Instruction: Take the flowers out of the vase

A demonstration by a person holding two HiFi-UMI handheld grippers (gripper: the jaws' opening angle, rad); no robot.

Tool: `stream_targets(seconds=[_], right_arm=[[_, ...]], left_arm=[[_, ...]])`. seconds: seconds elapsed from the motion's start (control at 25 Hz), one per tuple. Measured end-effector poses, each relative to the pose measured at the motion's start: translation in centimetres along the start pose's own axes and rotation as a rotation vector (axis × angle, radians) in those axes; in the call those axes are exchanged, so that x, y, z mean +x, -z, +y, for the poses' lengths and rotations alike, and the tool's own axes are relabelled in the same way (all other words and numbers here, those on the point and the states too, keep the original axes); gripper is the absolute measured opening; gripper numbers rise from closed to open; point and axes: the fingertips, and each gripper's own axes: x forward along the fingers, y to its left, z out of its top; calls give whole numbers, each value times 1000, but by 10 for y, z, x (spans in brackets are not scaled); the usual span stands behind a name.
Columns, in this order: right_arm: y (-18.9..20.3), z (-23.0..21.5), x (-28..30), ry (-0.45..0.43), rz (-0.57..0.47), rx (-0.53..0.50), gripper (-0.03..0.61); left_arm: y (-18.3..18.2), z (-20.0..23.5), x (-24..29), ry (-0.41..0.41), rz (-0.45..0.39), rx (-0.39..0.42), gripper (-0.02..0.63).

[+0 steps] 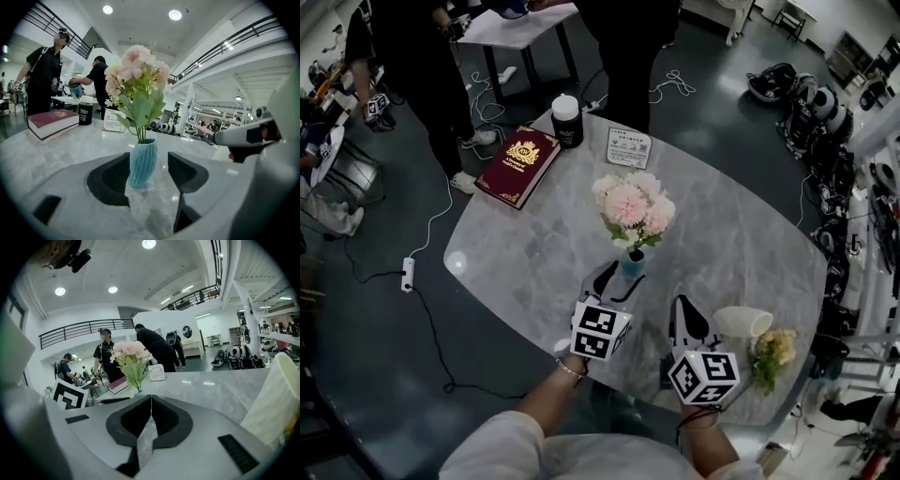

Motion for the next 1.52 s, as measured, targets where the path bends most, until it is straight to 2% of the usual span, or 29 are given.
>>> stream_targets(seconds=[0.24, 0.44, 1.04, 1.32, 1.44, 1.52], right_arm=[[7, -5, 6, 14, 14, 8, 8], [8, -4, 13, 9, 19, -1, 8], [-2, 22, 45, -111, 46, -53, 9], [-9, 30, 73, -175, 91, -75, 14], [-8, 35, 86, -206, 118, -78, 67], [-6, 39, 94, -222, 137, -80, 80]], left_arm=[[8, 6, 27, 20, 23, 29, 276], [6, 8, 42, 33, 13, 28, 278], [10, 13, 42, 64, -14, 32, 275], [13, 11, 40, 135, 0, 80, 273], [13, 10, 39, 166, 3, 98, 273], [13, 10, 39, 178, 5, 106, 273]])
